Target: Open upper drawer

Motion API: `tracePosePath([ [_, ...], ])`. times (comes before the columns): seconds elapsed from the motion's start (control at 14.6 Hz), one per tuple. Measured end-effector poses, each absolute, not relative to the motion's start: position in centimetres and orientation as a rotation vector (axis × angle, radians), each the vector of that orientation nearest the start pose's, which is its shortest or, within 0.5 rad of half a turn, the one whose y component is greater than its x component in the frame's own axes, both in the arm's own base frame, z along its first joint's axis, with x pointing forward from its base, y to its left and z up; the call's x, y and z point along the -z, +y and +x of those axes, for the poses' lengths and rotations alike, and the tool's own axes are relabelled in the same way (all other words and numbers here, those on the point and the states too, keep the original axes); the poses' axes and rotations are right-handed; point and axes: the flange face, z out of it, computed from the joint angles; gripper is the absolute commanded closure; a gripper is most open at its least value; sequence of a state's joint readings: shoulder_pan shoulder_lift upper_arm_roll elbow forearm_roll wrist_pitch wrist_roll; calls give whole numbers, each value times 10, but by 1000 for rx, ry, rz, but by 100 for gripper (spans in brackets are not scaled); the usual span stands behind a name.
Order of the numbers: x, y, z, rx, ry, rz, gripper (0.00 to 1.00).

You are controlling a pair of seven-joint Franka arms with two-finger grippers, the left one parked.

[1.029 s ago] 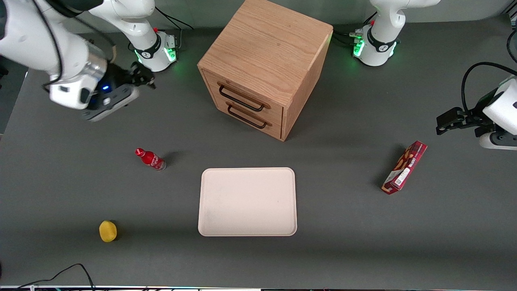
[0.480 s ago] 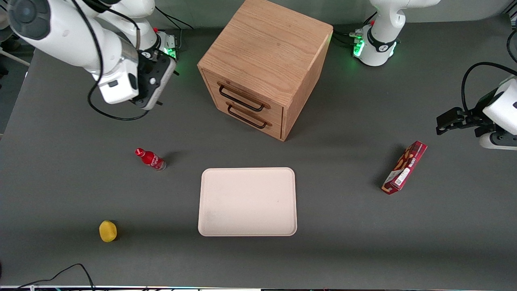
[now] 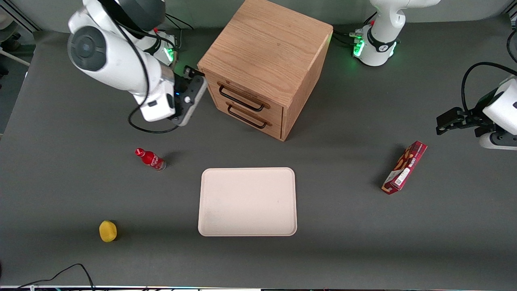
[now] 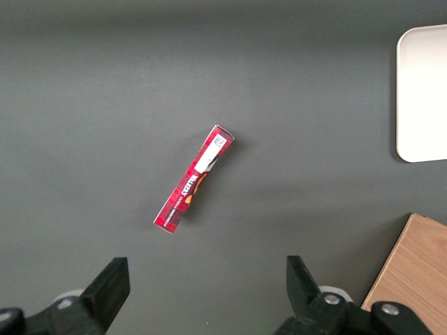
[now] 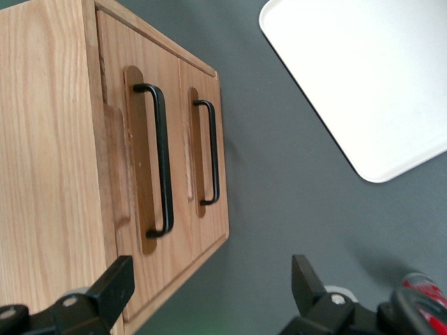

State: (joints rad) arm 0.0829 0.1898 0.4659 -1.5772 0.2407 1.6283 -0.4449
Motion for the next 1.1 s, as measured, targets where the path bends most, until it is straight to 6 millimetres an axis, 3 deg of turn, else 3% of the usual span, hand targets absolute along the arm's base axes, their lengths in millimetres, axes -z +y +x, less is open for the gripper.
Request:
tracePosePath([
  [0.55,-482,373,491,-294,-1360,-2440,0],
  [1.1,-447,388,502,-262,-1338,-2426,0],
])
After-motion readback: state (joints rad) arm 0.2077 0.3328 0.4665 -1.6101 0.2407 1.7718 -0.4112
